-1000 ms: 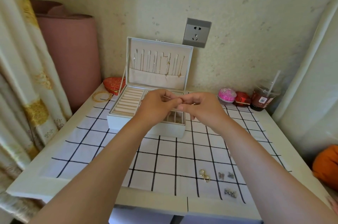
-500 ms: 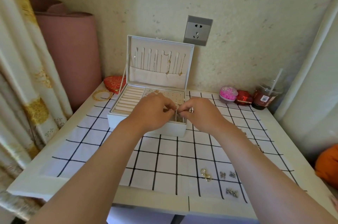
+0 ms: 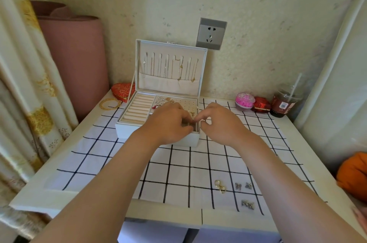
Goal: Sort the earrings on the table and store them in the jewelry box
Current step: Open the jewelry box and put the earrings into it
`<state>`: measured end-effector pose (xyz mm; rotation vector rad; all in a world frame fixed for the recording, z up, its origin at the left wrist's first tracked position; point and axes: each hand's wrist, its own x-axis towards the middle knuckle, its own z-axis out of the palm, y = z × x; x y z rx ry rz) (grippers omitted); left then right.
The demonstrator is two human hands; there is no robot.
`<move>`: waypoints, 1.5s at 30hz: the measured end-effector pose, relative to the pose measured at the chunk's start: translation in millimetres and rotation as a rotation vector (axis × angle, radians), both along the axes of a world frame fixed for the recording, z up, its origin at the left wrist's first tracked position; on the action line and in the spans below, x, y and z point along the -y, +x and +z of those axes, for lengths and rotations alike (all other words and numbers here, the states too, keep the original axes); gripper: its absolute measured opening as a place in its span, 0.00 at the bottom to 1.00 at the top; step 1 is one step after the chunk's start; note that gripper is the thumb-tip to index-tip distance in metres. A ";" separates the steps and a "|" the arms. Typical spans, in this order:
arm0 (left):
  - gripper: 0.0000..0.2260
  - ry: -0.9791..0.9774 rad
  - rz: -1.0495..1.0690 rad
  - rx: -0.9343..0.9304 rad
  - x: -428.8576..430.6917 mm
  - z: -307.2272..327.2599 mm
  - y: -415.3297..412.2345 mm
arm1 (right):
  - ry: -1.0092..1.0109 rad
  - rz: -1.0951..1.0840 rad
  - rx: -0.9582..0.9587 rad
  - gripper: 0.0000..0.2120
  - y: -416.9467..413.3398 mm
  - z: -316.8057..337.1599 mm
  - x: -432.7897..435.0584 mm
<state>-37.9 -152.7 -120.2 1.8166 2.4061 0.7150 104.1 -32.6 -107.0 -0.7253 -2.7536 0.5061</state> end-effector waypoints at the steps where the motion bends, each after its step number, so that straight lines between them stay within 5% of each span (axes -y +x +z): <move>1: 0.10 0.017 -0.004 -0.005 -0.7 1.3 3.7 | -0.007 0.001 -0.025 0.10 5.8 2.3 0.3; 9: 0.06 0.037 -0.162 -0.011 4.2 2.4 49.9 | -0.220 0.080 0.306 0.08 55.0 -1.5 10.3; 15: 0.06 -0.210 -0.255 0.055 14.5 -13.5 76.6 | -0.236 0.146 0.441 0.04 75.0 -10.9 11.9; 21: 0.09 -0.281 -0.264 0.103 21.6 -26.7 86.4 | -0.228 0.109 0.393 0.11 80.3 -24.1 16.9; 26: 0.11 -0.257 -0.297 0.220 24.3 -29.2 90.3 | -0.124 0.063 0.340 0.02 80.4 -26.6 9.3; 28: 0.12 -0.254 -0.337 0.238 23.8 -30.8 93.4 | -0.118 0.049 0.337 0.06 80.3 -26.0 6.4; 40: 0.05 -0.276 -0.364 0.235 18.2 -32.2 94.0 | -0.223 0.067 0.334 0.05 75.2 -23.9 -1.1; 45: 0.04 -0.171 -0.326 0.295 17.0 -24.8 71.8 | -0.249 -0.033 0.168 0.06 59.7 -21.0 -5.7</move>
